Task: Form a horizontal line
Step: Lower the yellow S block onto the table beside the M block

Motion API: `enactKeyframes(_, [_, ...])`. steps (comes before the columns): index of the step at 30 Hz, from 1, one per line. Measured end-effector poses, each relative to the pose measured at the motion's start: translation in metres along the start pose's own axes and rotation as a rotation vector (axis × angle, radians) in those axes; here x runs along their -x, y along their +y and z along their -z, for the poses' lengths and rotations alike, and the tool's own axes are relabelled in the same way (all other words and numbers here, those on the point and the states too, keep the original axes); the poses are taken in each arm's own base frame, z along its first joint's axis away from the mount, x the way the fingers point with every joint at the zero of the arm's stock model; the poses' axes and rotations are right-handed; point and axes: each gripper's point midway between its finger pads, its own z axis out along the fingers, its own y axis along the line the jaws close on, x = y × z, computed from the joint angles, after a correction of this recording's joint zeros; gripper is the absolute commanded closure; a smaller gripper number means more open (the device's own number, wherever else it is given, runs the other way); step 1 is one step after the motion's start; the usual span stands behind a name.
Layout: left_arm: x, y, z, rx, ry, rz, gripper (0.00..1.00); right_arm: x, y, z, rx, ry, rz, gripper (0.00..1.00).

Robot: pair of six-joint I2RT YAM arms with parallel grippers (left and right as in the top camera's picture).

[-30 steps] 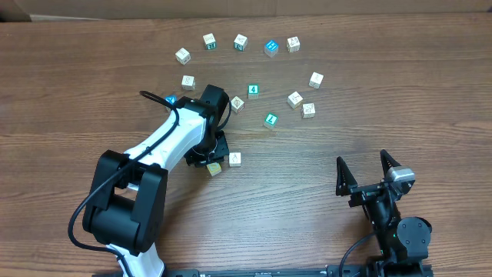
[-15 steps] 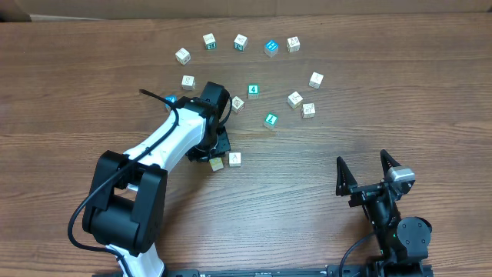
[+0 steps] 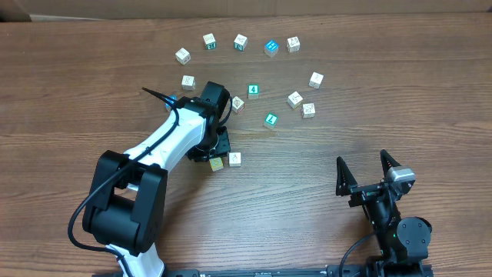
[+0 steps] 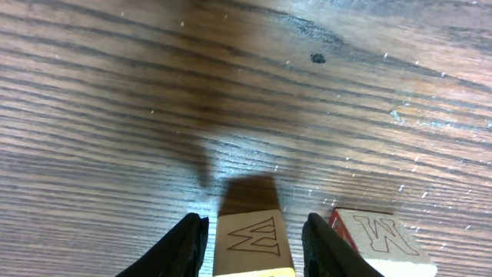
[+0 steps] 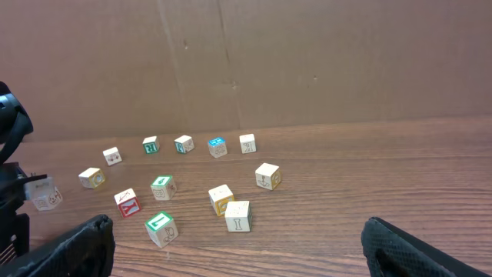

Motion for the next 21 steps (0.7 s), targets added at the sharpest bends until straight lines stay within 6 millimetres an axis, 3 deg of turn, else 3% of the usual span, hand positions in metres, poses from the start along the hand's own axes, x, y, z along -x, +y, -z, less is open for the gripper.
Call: enactKeyframes(21, [0.0030, -0.0019, -0.0001, -0.008, -0.013, -0.003, 0.69, 0.0000, 0.0000, 0.0000, 0.000, 0.000, 0.000, 0.00])
